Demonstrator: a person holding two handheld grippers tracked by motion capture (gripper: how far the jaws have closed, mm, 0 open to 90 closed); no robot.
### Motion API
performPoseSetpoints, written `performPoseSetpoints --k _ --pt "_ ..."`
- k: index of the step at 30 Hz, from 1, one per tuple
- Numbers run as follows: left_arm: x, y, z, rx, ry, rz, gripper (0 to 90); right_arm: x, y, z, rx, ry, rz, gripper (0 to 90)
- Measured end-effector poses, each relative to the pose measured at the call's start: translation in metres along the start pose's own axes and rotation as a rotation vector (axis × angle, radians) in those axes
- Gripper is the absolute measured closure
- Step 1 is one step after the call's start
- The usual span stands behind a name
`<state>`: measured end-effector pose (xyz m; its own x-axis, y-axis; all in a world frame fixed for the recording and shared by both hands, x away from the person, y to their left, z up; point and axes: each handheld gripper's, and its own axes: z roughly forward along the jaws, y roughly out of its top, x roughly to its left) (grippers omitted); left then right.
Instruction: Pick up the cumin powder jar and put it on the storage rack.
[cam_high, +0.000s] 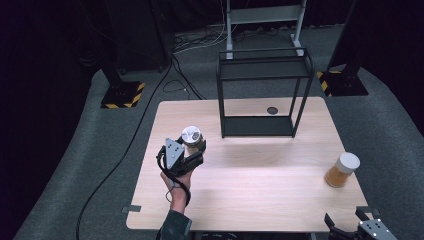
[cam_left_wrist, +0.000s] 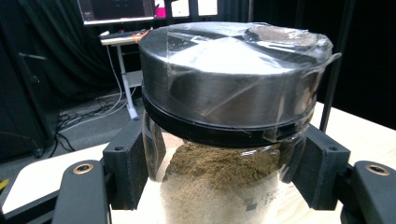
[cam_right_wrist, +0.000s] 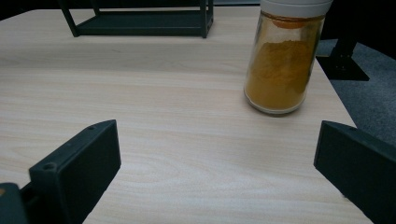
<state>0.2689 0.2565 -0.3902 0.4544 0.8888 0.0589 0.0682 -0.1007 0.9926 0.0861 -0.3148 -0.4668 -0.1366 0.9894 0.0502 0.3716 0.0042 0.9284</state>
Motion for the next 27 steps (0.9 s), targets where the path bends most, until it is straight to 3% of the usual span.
performPoseSetpoints --k 8,15,21,27 --pt "0.001 0.009 0.008 -0.008 -0.020 -0.001 29.9 0.001 0.000 -0.002 -0.006 -0.010 0.003 0.0" --pt "0.006 0.016 0.015 -0.025 -0.034 -0.027 29.9 0.001 0.001 -0.001 0.005 -0.012 -0.004 0.0" --pt "0.006 0.022 0.021 -0.019 -0.042 -0.013 29.9 0.001 0.001 -0.001 0.008 -0.012 -0.009 0.0" --pt "0.009 0.026 0.028 -0.016 -0.048 -0.028 29.9 0.002 0.001 -0.002 0.001 -0.021 -0.008 0.0"
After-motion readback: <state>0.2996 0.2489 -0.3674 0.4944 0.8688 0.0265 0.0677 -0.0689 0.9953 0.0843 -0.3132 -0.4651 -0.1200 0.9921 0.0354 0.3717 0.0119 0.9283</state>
